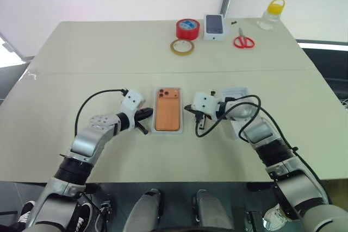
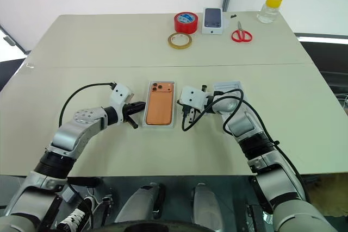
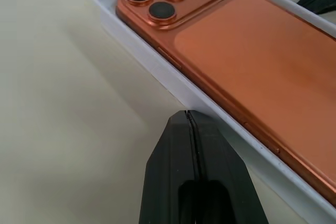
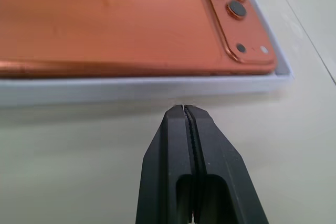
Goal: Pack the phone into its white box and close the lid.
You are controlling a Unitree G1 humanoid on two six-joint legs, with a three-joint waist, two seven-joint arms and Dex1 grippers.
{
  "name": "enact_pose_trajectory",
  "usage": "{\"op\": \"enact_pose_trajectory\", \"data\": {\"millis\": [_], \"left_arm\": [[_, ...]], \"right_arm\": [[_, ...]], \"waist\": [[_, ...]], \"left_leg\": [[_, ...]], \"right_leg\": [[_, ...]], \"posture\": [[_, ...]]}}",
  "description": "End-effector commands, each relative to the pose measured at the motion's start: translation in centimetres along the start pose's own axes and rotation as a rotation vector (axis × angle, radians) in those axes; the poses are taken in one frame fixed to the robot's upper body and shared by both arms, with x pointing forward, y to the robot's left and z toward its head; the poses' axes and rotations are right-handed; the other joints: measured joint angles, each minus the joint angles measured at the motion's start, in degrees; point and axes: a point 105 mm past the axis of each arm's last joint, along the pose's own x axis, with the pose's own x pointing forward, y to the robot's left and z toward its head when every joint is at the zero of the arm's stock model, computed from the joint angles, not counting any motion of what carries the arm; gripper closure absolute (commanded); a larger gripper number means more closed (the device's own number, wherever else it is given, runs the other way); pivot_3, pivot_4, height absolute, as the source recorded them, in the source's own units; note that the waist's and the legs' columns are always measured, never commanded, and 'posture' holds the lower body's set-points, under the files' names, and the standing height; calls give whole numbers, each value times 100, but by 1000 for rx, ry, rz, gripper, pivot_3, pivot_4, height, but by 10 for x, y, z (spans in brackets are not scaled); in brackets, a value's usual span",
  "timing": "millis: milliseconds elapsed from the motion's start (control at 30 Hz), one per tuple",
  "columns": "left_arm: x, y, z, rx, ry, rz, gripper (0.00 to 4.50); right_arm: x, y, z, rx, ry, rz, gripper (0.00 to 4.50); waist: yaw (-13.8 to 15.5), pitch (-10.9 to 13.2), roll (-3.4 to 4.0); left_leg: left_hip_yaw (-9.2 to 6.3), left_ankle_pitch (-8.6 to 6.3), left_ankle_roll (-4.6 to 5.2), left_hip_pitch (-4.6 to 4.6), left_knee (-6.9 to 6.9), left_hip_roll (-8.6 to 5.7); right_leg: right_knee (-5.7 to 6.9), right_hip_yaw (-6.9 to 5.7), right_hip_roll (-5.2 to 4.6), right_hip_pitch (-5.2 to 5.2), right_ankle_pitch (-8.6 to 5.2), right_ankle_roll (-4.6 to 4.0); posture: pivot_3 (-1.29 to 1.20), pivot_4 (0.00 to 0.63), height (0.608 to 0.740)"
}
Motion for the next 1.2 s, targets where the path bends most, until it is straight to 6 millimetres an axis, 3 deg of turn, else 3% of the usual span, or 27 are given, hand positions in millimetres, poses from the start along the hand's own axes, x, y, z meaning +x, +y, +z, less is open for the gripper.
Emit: {"op": "enact_pose_trajectory", "data": {"millis": [33, 233, 433, 633, 867, 1200], "left_arm": [[13, -36, -10, -38, 32, -170, 4500], [33, -64, 5, -33, -1, -268, 4500], [53, -89, 23, -32, -36, -352, 4500], [66, -107, 32, -9, -56, -415, 4500], [68, -109, 34, 4, -67, -428, 4500], [67, -88, 29, 6, -64, -348, 4500]], "right_arm": [[-8, -5, 7, -38, -18, -19, 4483], [-29, -6, -6, -39, 31, -14, 4483], [-62, 4, -21, -17, 102, 8, 4483], [-80, -4, -30, 3, 149, -44, 4483], [-85, -9, -35, -2, 175, -72, 4483], [-83, -2, -34, -8, 175, -31, 4483]], "waist": [[16, 0, 0], [141, -1, 1], [178, -1, 1], [137, -1, 1], [123, 0, 0], [121, 0, 0]], "left_leg": [[-1, 0, 0, 0, 2, -2], [-1, -4, 7, -1, 15, -10], [-1, -12, 20, -2, 34, -16], [-1, -14, 22, -2, 37, -16], [0, -13, 22, -2, 38, -15], [0, -13, 22, -1, 39, -14]], "right_leg": [[-3, -2, -2, 4, 0, 1], [-10, -6, -8, 14, -2, 5], [-14, -12, -15, 28, -10, 17], [-12, -14, -17, 31, -12, 20], [-10, -14, -17, 29, -12, 21], [-9, -14, -15, 30, -12, 20]], "posture": [[0, 150, 740], [0, 150, 740], [0, 150, 740], [0, 150, 740], [0, 150, 740], [0, 150, 740]]}}
